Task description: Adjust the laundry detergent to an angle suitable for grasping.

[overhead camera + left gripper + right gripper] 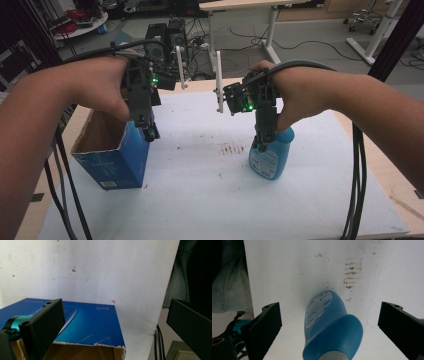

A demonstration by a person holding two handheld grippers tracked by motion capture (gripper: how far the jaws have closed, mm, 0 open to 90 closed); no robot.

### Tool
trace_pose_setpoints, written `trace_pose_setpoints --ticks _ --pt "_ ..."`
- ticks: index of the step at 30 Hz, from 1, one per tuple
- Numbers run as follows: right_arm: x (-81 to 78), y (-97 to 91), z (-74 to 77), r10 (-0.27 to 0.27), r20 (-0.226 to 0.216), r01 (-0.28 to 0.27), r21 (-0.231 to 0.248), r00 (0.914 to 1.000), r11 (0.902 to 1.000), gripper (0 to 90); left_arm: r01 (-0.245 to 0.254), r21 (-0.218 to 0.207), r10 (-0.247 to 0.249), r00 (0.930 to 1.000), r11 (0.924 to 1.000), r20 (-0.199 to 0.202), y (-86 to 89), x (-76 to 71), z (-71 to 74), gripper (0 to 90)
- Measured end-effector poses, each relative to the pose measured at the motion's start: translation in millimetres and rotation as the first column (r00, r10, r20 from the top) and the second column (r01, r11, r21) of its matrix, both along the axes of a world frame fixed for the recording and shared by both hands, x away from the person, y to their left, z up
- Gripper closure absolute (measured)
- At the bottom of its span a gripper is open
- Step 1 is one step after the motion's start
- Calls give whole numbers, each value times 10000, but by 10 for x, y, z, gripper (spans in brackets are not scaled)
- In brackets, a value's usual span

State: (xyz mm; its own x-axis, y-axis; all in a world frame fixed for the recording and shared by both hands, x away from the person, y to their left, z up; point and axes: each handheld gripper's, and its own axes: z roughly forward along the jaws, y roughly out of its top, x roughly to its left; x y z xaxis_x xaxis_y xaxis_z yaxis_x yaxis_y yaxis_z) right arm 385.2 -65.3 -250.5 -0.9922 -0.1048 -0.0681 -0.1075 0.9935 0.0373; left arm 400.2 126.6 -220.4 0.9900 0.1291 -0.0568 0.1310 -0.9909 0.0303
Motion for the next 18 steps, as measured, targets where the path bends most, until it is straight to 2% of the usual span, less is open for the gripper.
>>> trace_pose_setpoints --ticks 7,8,9,10,13,16,18 --pt "2 -18 2 74 76 -73 -8 9999 10000 41 44 -42 -44 10000 10000 7 -23 17 -6 16" --pt "-28 -19 10 -240 -1 240 -190 9997 9995 41 21 -16 -21 10000 10000 25 -26 12 -1 17" --pt "-28 -19 10 -240 -1 240 -190 9997 9995 41 21 -16 -21 10000 10000 25 -26 12 -1 17" --pt "-15 -12 11 70 69 -70 -13 10000 10000 41 17 -31 -17 10000 10000 6 -29 6 0 16" --pt "-34 -11 35 -35 52 36 -99 10000 9999 41 69 -46 -69 10000 10000 -13 -33 -8 8 16" --pt "-20 -21 55 28 98 -29 98 9999 9999 41 84 -109 -85 10000 9999 -30 -26 -4 16 17" --pt "-18 -25 60 2 106 -2 58 9999 10000 41 54 -121 -54 10000 9999 -16 -17 -4 15 16"
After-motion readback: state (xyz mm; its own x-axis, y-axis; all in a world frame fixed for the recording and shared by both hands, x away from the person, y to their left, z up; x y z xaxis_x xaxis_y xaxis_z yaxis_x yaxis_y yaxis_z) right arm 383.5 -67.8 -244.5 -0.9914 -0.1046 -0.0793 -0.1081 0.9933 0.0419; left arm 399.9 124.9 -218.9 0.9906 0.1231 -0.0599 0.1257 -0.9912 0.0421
